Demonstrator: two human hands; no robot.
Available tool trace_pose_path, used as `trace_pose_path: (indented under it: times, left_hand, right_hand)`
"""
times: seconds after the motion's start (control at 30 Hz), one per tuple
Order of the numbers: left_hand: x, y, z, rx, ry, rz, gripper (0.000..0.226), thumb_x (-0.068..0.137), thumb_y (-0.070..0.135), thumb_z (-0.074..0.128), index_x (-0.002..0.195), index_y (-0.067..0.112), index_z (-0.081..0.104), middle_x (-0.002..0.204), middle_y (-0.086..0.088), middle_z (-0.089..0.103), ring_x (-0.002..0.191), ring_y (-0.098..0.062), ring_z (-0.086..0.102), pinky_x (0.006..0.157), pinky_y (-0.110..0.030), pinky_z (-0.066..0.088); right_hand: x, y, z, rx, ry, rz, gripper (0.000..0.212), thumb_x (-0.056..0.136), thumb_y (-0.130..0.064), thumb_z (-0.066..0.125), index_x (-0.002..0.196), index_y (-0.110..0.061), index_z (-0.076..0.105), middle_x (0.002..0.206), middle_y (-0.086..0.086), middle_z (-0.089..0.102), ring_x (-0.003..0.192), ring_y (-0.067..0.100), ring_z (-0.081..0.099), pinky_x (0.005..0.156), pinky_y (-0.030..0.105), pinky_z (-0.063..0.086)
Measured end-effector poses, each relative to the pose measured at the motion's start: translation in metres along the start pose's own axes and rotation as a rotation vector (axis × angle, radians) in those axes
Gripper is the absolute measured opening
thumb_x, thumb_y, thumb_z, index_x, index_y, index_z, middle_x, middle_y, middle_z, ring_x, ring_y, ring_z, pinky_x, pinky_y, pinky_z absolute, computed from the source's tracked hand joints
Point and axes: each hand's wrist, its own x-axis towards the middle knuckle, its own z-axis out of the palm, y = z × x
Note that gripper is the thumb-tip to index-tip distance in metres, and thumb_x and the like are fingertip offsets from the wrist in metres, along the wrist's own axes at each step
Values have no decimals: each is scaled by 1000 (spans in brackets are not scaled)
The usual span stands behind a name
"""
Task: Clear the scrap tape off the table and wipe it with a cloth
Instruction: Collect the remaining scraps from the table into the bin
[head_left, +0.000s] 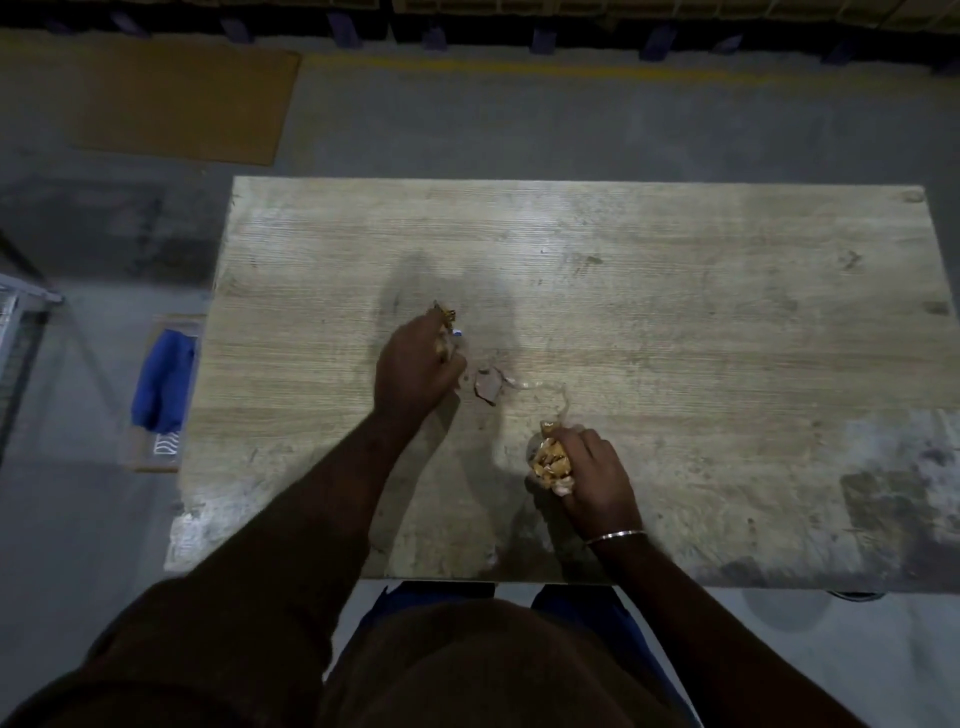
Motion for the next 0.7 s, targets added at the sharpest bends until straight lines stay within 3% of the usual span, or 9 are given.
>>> trace_pose_path:
  times: [0.13,0.27,0.33,0.4,0.5,0.63,0.7]
  left_hand:
    - [33,-27,4,70,-58,-55,56,88,38,64,139,14,61,120,-17,61,110,-39,60,91,-44,50]
    - [30,-30,22,80,-67,-54,70,89,62,58,145,21,58,125,-21,48,112,-39,51,99,-45,44]
    - [19,-28,28,162,-86,-23,78,81,70,67,145,27,55,132,-18,44,115,-37,48,98,-44,43]
    - [11,-26,29,162,-100,-6,70,79,60,78,138,28,57,135,-14,43,116,-34,46,96,-43,43]
    - [-1,-19,32,132,-71,43,42,87,30,77,124,19,60,130,-12,47,110,-31,49,91,-42,49]
    - [-12,-14,33,38,-37,61,39,77,6,73,113,11,59,117,-15,53,97,-32,56,76,-38,47]
    - [-12,-18,29,-60,-5,37,33,76,1,70,106,9,59,106,-12,56,90,-27,55,70,-32,40]
  right_hand:
    - [6,2,-4,55,-40,12,67,84,-57,55,140,-21,55,119,5,58,104,25,56,84,39,48]
    - [11,2,-3,78,-52,46,72,82,-58,51,140,-16,56,120,9,59,106,30,57,89,45,50]
    - [10,2,-3,93,-49,49,74,83,-61,52,141,-15,55,121,10,59,107,29,57,89,44,50]
    - [9,0,-3,88,-43,42,70,85,-59,54,141,-18,55,122,8,58,106,27,56,88,43,50]
    - [5,1,-2,31,-2,-5,60,88,-49,59,141,-21,55,120,6,60,104,25,58,87,39,51]
    - [4,-4,1,-17,93,-34,59,93,-56,55,131,-13,63,113,9,67,96,27,65,78,36,53]
    - [8,-11,-1,87,120,68,56,91,-57,56,127,-15,65,110,5,69,96,25,66,77,34,53]
